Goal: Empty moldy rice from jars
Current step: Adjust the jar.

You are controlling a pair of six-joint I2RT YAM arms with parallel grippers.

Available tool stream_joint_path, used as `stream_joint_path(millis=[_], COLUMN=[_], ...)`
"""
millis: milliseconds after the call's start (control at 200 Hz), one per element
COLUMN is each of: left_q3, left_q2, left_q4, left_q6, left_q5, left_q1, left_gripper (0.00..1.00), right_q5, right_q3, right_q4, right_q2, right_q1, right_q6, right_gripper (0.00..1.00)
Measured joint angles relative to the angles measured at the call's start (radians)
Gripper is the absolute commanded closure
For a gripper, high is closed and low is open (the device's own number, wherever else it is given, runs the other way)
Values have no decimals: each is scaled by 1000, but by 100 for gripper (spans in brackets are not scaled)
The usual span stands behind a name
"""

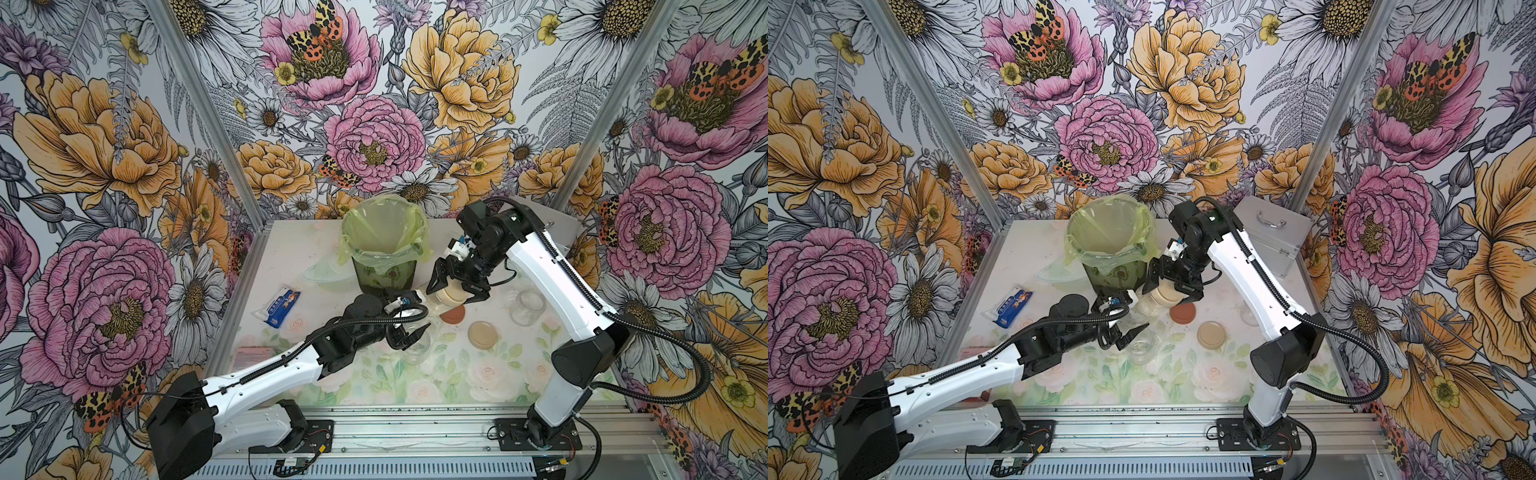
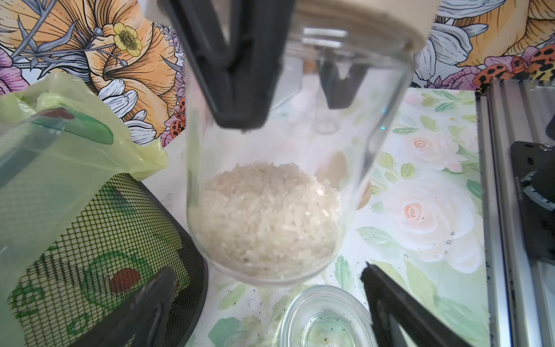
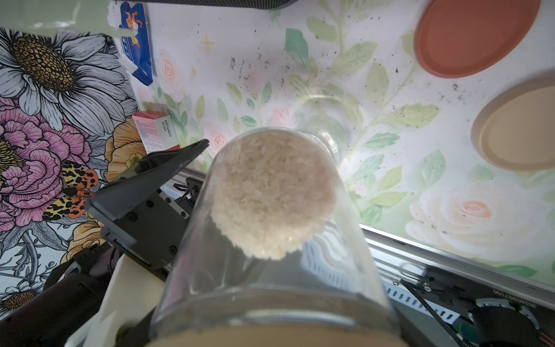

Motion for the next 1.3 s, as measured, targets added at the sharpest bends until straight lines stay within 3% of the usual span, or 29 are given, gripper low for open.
stream_joint_path(millis=[1301], left_q3=[95], left_q2=[114], left_q4=[21], left_q6=[40], left_q5=[89], left_q1=[1], left_gripper=[1], right_q5=[-21], right_q3=[-17], right_q4=[0], right_q2=[20], right_q1=[10], right_q6=[-62], right_gripper=[86])
